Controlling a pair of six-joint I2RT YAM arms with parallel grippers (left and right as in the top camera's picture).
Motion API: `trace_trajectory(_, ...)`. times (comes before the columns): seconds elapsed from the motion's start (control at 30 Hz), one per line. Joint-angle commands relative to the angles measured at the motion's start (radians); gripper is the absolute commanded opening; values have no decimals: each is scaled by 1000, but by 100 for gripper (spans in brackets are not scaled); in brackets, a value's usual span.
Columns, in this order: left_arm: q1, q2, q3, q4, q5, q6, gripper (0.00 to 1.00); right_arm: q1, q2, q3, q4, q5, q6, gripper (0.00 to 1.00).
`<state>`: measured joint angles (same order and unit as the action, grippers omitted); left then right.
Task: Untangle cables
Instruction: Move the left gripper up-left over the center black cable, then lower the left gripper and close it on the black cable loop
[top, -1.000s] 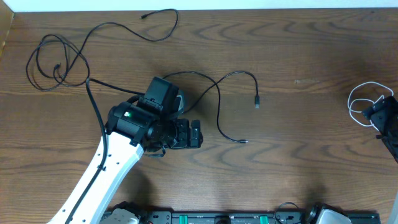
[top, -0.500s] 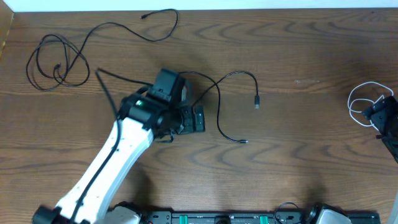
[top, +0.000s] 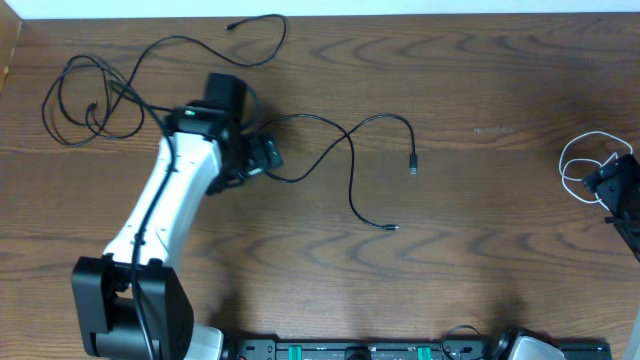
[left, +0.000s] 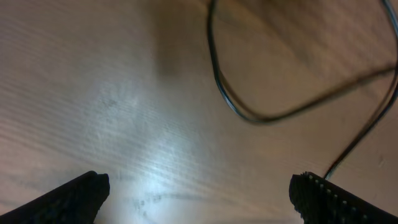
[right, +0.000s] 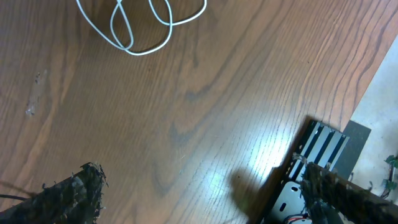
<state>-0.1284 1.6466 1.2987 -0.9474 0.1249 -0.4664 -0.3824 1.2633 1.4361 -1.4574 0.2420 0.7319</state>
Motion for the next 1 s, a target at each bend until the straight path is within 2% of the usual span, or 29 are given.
trace_trajectory(0.0,38,50,21,28,20,24,98,-5,-2,1,-1,10,15,99)
trace_trajectory(0.27,34,169,21,264,-18,24,97,-5,-2,1,-1,10,15,99)
trace_trajectory(0.4,34,217,21,338,-153,24,88,-5,-2,1,-1,10,15,99)
trace_trajectory(0.5,34,250,21,369,-196,25,86,-5,-2,1,-1,10,15,99)
trace_trajectory(0.67,34,317,21,406,-197,29,69,-5,-2,1,-1,10,15,99)
trace_trajectory(0.73,34,337,21,408,-197,29,65,-5,-2,1,-1,10,15,99)
trace_trajectory(0.97,19,363,21,412,-197,99,64,-5,-2,1,-1,10,15,99)
